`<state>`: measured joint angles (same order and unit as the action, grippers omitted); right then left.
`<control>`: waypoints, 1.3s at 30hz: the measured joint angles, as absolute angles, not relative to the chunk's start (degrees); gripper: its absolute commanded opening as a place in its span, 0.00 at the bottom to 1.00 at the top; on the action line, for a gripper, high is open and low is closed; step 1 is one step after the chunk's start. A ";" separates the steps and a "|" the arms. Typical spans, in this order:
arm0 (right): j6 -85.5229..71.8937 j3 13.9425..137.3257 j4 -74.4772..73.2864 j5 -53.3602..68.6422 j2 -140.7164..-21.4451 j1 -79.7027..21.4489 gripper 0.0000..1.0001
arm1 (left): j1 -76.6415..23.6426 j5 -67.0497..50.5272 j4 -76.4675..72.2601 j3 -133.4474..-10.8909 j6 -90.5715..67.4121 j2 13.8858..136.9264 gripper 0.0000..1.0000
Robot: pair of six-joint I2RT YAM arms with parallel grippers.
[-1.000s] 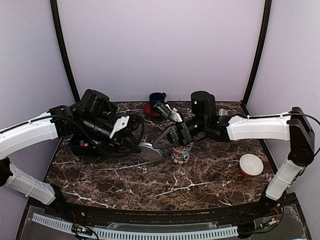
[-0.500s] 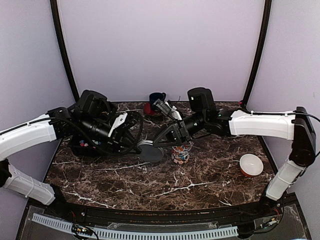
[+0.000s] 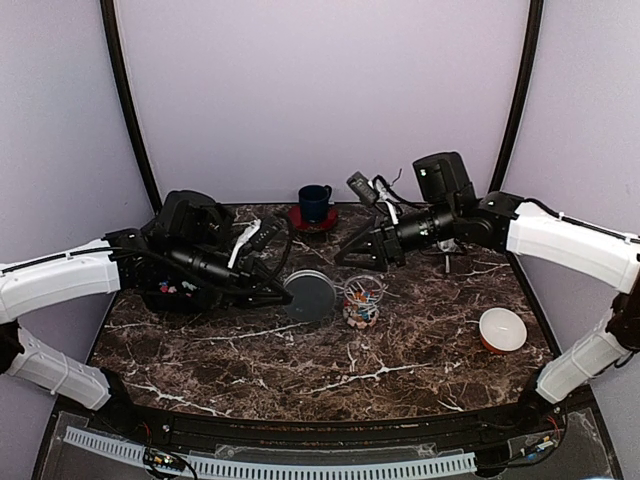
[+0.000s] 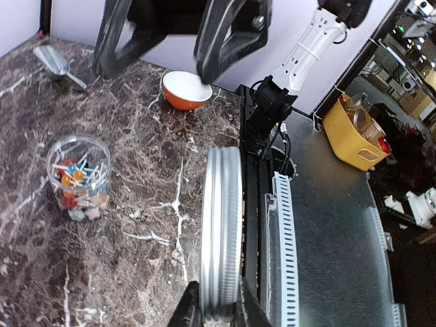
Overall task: Pack the candies
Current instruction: Place the box lid at the center of the board.
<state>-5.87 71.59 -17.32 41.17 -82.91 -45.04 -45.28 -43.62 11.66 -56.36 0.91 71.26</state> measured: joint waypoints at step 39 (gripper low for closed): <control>-6.59 64.31 -26.04 2.94 -63.02 -31.90 0.58 | -56.29 -38.15 8.78 -92.58 -21.61 122.98 0.08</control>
<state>-6.59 64.31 -26.04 2.94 -63.02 -31.90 -56.29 -38.15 8.78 -92.58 -21.61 122.98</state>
